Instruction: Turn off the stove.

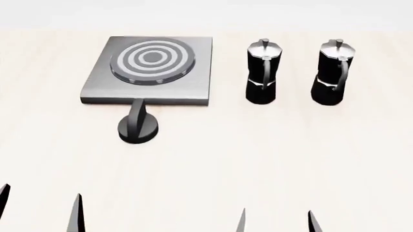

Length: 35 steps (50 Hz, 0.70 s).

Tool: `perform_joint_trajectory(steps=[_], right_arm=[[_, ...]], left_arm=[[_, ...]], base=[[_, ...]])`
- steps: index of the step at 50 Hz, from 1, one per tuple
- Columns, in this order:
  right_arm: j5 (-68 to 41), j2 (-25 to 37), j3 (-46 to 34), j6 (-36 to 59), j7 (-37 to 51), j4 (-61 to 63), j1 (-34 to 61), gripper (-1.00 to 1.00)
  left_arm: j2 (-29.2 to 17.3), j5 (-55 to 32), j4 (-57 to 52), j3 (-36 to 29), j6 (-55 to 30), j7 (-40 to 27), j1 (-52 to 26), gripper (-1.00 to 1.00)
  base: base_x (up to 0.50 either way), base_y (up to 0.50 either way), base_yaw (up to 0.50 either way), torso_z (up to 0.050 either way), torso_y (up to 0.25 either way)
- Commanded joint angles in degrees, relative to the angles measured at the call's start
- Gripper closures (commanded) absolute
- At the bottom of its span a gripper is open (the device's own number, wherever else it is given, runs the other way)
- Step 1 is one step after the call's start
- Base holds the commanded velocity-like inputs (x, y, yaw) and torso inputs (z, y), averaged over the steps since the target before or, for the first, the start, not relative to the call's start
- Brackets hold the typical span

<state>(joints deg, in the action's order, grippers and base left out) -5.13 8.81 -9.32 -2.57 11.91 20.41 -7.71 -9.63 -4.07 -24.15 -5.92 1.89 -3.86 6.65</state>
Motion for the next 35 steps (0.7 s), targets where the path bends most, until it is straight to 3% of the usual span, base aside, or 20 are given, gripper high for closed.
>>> perform_joint_trajectory(steps=[1, 35], right_arm=[[-0.32, -0.06, 0.26, 0.09, -0.11, -0.35, 0.07, -1.0], [-2.96, 1.18, -0.79, -0.35, 0.67, -1.91, 0.72, -1.0]], left_arm=[[0.1, -0.21, 0.42, 0.14, -0.06, -0.22, -0.16, -1.0], [-1.13, -0.46, 0.94, -1.11, 0.72, -2.05, -0.16, -1.0]], base=[[0.24, 0.0, 0.0, 0.0, 0.0], [0.24, 0.0, 0.0, 0.0, 0.0]])
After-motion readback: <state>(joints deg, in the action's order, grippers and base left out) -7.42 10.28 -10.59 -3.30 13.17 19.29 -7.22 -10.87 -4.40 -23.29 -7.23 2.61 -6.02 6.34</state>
